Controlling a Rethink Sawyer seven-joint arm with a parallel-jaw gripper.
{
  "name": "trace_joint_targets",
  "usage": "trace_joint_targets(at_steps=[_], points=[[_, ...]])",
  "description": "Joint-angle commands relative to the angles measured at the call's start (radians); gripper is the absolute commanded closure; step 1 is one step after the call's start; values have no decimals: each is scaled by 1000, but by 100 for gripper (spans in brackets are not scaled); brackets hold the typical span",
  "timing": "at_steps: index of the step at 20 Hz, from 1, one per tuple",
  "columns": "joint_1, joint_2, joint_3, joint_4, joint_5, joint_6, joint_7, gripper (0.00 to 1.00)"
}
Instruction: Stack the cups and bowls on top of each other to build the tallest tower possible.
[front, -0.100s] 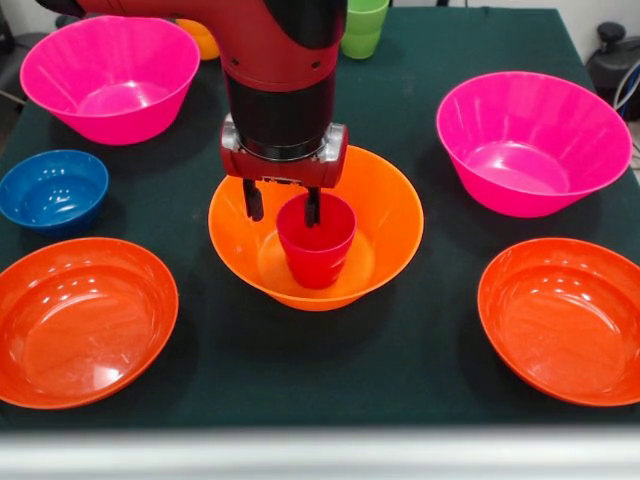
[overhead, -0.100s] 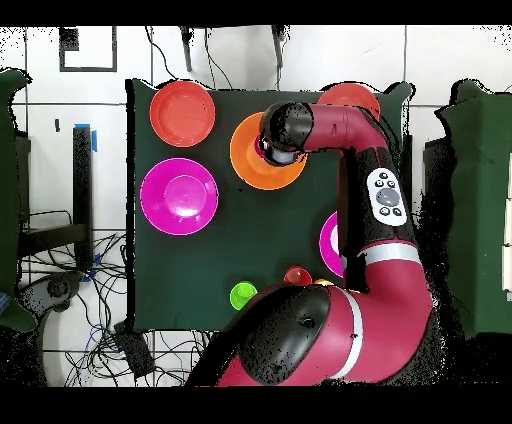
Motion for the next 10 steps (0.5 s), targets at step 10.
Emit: trace_joint_targets(at_steps=[10], points=[[-3,-60,9,-15,-37,136,-229,0]])
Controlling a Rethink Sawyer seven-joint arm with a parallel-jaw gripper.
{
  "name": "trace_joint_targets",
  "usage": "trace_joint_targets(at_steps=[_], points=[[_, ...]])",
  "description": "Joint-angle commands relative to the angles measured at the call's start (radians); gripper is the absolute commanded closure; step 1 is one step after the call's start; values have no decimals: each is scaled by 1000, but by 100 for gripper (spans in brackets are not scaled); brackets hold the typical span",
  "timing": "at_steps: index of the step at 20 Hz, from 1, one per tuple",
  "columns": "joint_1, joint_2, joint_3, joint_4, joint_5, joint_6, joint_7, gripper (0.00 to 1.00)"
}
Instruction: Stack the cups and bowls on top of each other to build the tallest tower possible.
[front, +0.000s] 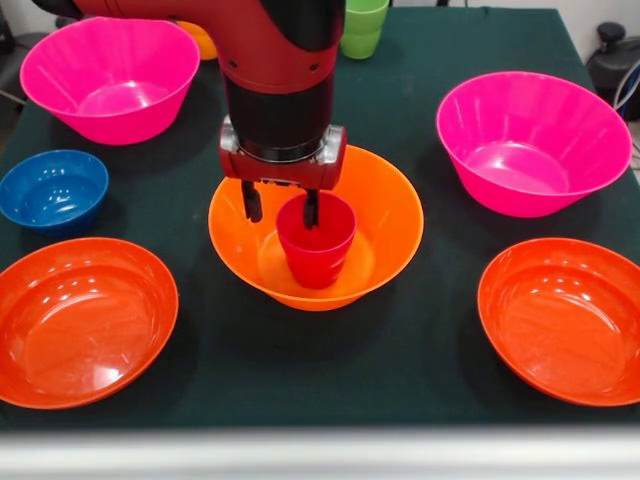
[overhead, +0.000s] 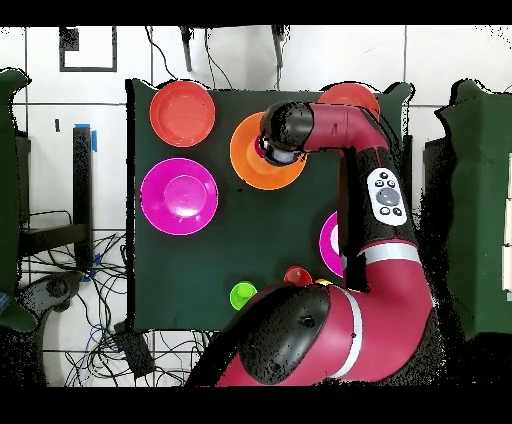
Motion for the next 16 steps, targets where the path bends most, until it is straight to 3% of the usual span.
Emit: trace_joint_targets(at_steps=[1,4,10,16], points=[[4,-90,8,-21,-29,186,-234,0],[14,-121,17,-63,-21,269,-247,0],[19,-82,46,-155,-40,323,-262,0],[5,-89,52,-135,-36,313,-273,0]])
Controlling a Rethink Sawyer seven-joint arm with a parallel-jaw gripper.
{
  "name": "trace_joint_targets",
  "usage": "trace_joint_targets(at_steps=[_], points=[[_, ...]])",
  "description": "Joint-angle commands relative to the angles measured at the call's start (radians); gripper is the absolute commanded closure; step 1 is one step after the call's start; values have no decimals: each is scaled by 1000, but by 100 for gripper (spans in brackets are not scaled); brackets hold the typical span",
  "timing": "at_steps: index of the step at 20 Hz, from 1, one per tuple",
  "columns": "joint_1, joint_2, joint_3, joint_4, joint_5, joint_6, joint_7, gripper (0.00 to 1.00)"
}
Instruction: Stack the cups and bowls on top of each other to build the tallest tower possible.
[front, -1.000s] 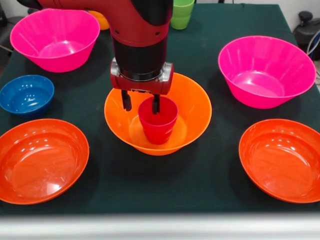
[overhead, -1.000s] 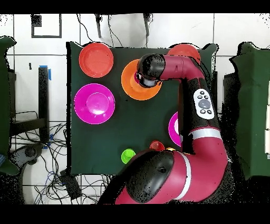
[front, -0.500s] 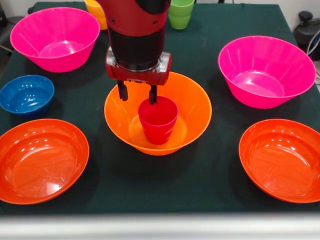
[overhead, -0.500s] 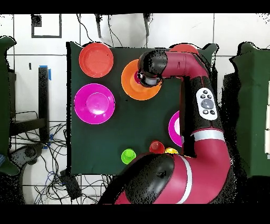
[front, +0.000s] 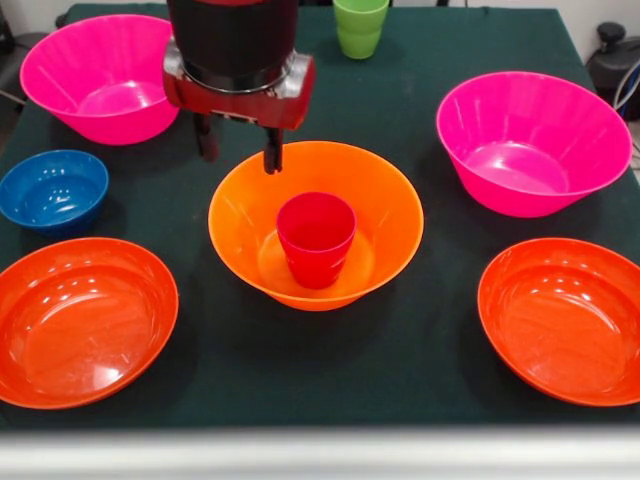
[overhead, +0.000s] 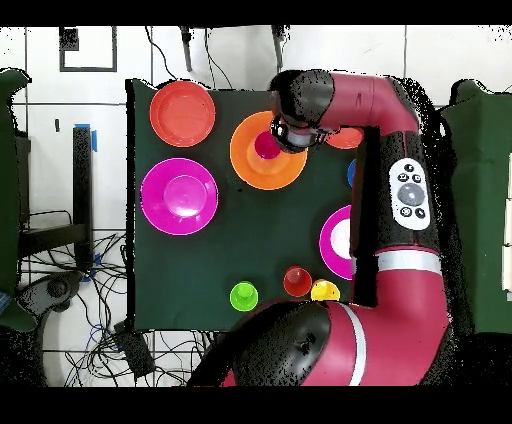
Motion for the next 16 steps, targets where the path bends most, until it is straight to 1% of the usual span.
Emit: trace_joint_targets(at_steps=[1,2,5,8,11,16], points=[[0,-5,52,-31,-38,55,-280,0],[-7,-9,50,-19,-41,44,-292,0],[-37,-1,52,-25,-58,33,-359,0],[-66,32,68,-79,-76,45,-432,0],[-78,54,78,-120,-89,56,-475,0],[-86,89,86,-160,-88,47,-506,0]])
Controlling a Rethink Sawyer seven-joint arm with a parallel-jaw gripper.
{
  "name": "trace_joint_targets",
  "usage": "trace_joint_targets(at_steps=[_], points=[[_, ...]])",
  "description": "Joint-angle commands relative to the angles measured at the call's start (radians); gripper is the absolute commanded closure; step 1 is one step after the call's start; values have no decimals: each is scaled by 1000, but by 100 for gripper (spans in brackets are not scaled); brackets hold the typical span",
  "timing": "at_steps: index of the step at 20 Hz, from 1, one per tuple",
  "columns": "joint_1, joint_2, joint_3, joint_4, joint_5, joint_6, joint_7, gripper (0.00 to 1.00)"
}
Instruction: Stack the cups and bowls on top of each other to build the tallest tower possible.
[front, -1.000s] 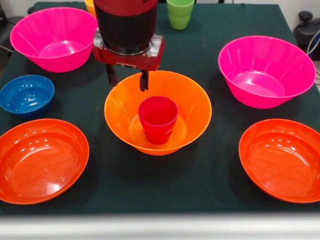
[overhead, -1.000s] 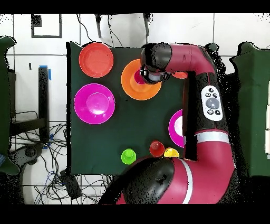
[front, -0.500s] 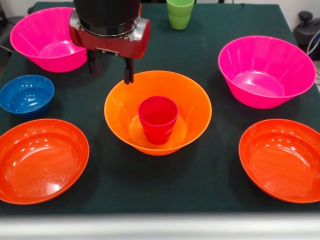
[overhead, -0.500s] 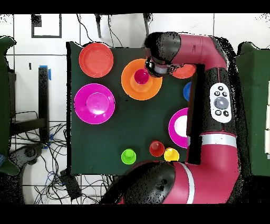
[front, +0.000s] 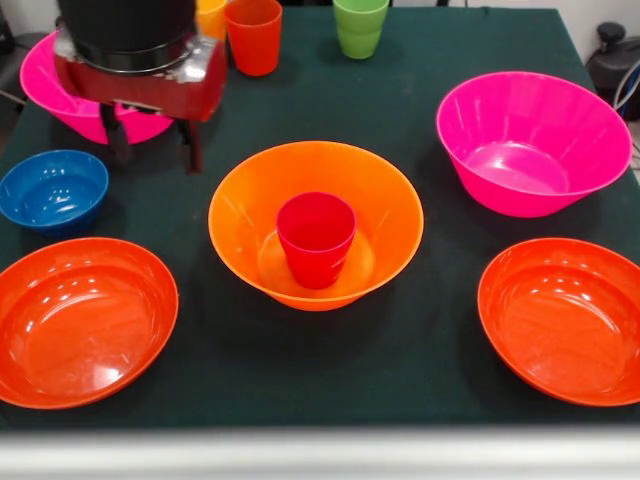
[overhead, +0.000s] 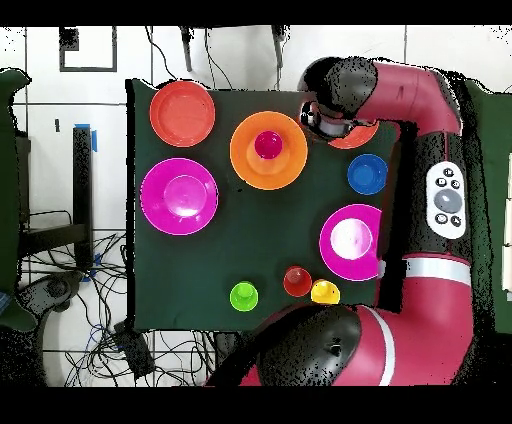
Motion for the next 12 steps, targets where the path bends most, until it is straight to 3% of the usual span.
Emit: trace_joint_targets(at_steps=[1,12], points=[[-22,90,74,-81,-76,38,-411,0],[6,146,60,-147,-60,21,-393,0]])
